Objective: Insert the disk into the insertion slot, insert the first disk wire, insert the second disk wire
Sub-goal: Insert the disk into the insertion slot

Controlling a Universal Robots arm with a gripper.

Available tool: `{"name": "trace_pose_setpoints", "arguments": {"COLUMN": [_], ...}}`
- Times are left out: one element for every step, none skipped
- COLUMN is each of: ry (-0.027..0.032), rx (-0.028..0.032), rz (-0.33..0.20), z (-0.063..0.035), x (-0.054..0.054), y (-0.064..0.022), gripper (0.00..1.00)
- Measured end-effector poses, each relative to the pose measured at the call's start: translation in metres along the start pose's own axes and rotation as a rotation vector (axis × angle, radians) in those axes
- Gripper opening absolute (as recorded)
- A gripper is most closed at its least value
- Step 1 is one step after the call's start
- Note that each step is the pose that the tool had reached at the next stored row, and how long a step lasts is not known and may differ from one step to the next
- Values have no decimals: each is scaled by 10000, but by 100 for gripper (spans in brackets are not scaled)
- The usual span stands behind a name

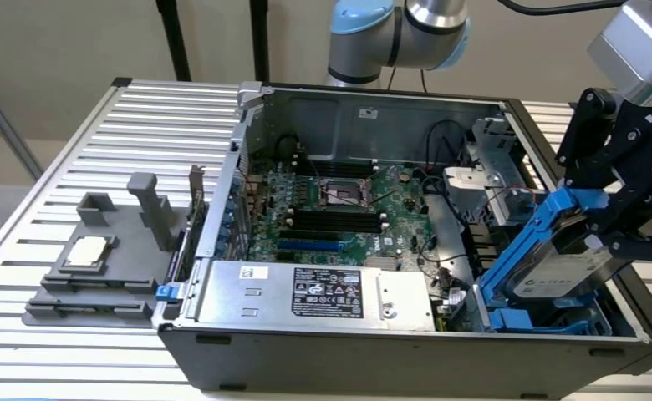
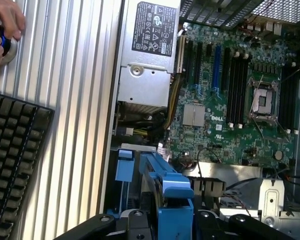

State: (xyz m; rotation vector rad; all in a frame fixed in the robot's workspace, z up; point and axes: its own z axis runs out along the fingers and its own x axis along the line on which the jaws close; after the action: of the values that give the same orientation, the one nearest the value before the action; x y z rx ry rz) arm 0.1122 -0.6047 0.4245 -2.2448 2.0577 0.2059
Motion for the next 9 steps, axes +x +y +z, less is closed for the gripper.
{"name": "trace_pose_setpoints", "arguments": {"ry": [-1,7,9,8,11,11,12,16,19], "rx": [2,1,8,12,14,16,17,17,18], "rz": [-1,-2,-2,0,-1,-2,-1,-1,-1], "z": [-14,-32,-45,-51,-53,-54,-54,-55,-55], "x": [-2,-6,-9,-9,-9,-9,-9,-9,-9], "y": [0,1,2,4,4,4,5,5,6], "gripper": [33,33,33,33,33,33,33,33,33]}}
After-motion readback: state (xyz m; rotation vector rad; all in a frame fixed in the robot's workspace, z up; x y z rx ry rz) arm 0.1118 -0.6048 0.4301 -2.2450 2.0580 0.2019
